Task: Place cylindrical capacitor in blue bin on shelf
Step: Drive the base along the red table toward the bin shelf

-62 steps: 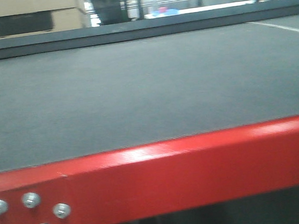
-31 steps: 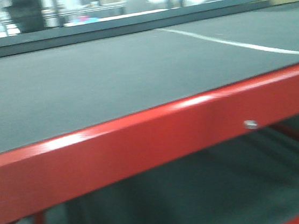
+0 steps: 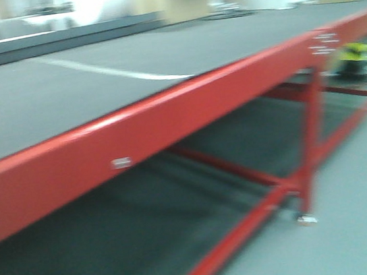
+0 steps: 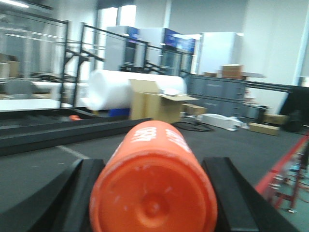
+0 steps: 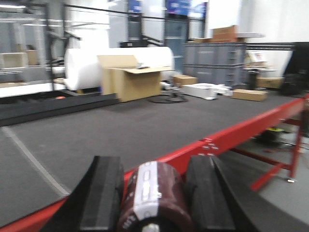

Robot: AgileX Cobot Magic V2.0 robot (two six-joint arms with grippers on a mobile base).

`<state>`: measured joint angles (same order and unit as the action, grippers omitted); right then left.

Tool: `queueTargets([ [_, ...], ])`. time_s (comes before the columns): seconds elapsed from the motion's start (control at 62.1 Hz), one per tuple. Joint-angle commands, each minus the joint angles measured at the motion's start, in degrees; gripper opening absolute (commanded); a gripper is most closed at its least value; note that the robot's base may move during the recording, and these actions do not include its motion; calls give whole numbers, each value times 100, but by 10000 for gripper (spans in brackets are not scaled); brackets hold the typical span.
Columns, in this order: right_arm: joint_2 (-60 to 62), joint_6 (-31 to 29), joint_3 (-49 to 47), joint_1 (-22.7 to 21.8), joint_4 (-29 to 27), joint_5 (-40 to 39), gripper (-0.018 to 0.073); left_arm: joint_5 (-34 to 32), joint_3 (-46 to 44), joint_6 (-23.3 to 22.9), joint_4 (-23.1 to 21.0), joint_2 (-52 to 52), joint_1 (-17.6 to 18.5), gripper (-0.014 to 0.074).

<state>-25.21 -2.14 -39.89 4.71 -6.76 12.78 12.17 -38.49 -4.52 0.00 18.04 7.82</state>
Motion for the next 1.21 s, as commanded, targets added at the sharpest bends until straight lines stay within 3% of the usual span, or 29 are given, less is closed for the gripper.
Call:
queueTargets([
  [0.0,26,-18,-6,-4,-6,-120,-167,-77,1,0,0,-17,-9,-111],
  [1.191,26,-18,-6,-4,-6,-120,-167,-77,1,0,31,-17,-9,-111],
])
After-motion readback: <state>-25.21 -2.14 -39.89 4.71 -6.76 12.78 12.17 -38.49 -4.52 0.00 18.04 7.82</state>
